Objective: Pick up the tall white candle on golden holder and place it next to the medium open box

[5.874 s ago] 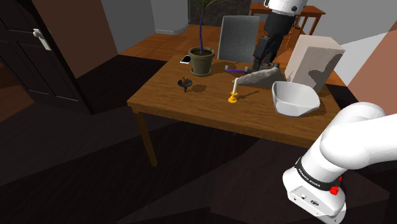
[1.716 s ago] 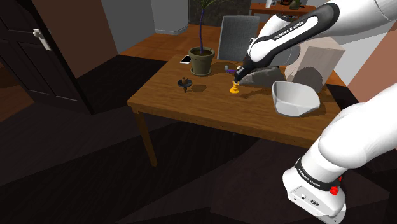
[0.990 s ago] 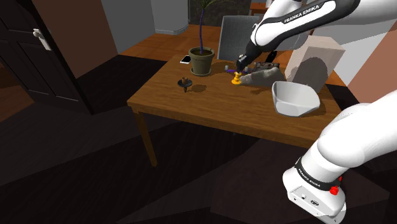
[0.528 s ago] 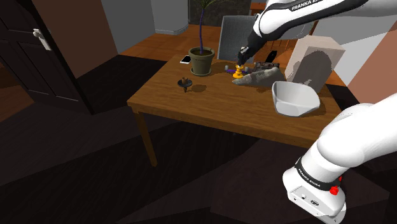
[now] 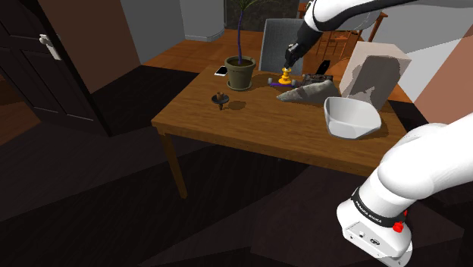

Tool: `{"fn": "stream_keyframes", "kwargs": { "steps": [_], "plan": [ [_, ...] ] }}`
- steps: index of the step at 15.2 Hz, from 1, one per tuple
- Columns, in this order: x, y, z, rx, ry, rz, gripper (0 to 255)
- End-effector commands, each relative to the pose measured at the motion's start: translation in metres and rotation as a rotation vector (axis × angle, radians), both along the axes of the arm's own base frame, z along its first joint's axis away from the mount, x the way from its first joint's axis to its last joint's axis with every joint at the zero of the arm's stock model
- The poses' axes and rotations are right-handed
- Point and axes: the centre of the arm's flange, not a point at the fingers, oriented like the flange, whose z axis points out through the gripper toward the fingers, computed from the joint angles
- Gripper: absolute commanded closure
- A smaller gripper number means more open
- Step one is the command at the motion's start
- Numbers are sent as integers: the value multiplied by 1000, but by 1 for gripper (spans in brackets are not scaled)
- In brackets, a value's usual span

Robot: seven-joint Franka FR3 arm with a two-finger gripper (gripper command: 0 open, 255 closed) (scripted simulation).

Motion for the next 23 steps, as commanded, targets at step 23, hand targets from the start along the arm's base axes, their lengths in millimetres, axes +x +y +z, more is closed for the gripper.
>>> {"fn": "stream_keyframes", "kwargs": {
  "steps": [23],
  "plan": [
    [-1,-1,127,0,0,0,255]
  ]
}}
